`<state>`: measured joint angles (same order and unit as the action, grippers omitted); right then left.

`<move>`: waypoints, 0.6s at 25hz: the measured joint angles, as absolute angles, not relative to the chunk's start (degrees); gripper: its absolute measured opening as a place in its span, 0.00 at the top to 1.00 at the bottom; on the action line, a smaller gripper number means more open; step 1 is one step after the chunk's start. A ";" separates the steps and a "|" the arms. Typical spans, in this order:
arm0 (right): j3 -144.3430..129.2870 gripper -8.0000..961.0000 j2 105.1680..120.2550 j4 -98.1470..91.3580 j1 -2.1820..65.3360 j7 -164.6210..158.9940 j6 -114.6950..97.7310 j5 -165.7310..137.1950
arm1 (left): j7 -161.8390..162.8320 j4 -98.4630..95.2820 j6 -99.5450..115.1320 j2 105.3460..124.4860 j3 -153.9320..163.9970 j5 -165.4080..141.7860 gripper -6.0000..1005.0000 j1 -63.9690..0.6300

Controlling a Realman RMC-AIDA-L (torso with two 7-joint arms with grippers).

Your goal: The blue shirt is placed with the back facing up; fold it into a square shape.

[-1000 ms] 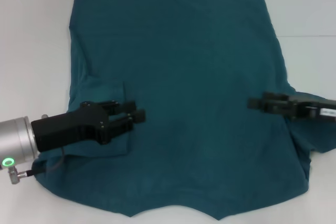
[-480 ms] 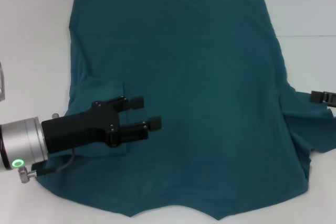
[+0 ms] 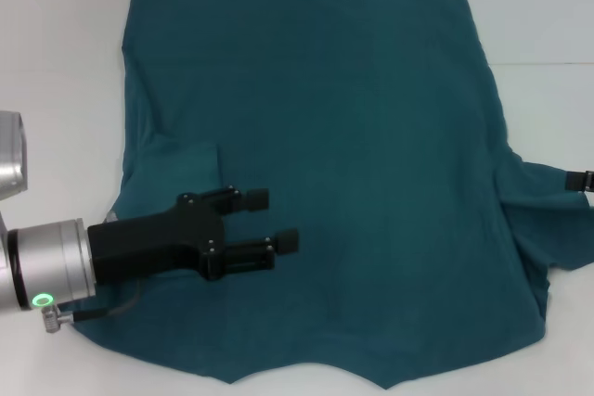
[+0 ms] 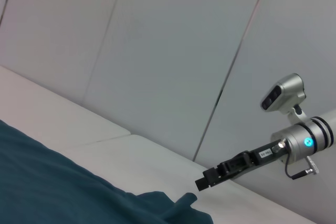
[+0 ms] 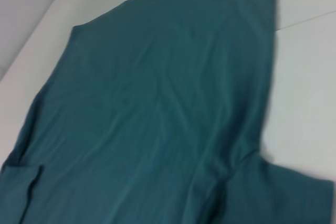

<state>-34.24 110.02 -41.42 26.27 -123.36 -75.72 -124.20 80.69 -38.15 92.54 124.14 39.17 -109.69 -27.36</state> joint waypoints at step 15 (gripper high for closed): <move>-34.79 0.05 112.80 -40.87 26.66 -122.56 -70.74 -127.84 | 80.05 -37.52 91.70 124.10 42.04 -111.17 0.17 -27.88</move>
